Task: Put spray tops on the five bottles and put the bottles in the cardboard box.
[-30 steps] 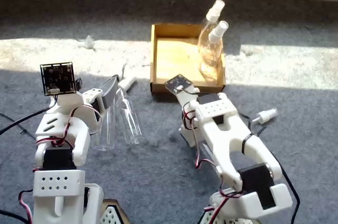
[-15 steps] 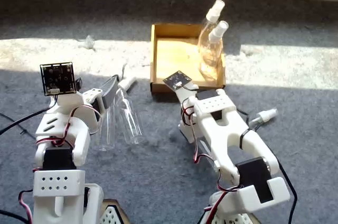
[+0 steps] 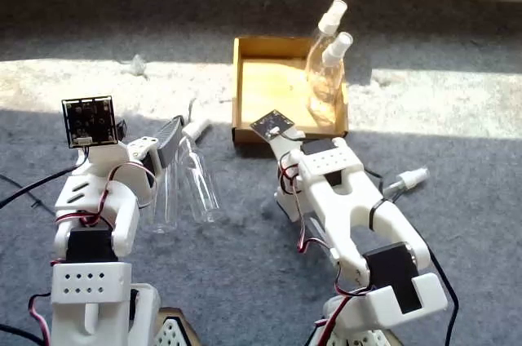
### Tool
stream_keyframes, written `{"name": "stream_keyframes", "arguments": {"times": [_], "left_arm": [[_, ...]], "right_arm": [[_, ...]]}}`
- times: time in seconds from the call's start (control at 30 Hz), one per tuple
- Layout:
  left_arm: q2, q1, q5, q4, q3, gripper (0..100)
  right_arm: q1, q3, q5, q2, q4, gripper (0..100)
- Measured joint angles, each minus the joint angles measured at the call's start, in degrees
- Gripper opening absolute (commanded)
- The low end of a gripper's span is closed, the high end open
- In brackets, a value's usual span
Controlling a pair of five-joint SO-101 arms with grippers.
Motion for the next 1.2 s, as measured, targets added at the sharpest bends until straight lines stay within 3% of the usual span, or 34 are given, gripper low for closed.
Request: {"name": "stream_keyframes", "arguments": {"times": [0.87,1.2], "left_arm": [[0.0,0.0,0.0,0.0,0.0,30],[0.0,0.0,0.0,0.0,0.0,30]], "right_arm": [[0.0,4.2,0.0,-4.9,1.2,30.1],[0.4,4.4,0.0,-3.2,-1.1,8.4]]}}
